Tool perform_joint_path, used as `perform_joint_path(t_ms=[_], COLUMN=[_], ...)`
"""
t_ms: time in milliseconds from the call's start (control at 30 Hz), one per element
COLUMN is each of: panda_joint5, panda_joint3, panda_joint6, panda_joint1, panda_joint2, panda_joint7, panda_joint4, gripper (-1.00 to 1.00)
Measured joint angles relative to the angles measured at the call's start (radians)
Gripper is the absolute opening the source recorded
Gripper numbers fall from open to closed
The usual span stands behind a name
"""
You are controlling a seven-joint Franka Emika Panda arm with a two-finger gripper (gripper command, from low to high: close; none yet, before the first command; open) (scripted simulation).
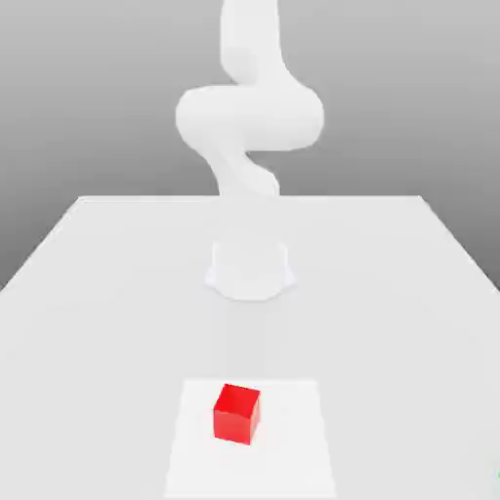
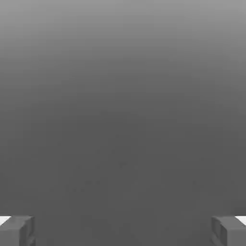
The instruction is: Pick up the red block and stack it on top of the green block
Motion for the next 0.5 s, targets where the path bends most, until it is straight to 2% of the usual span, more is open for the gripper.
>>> perform_joint_path(t_ms=[500], panda_joint5=[0.009], panda_joint3=[0.024], panda_joint6=[0.317], panda_joint1=[-0.049], panda_joint2=[0.555], panda_joint7=[0.142], panda_joint4=[-0.294], gripper=[0.0])
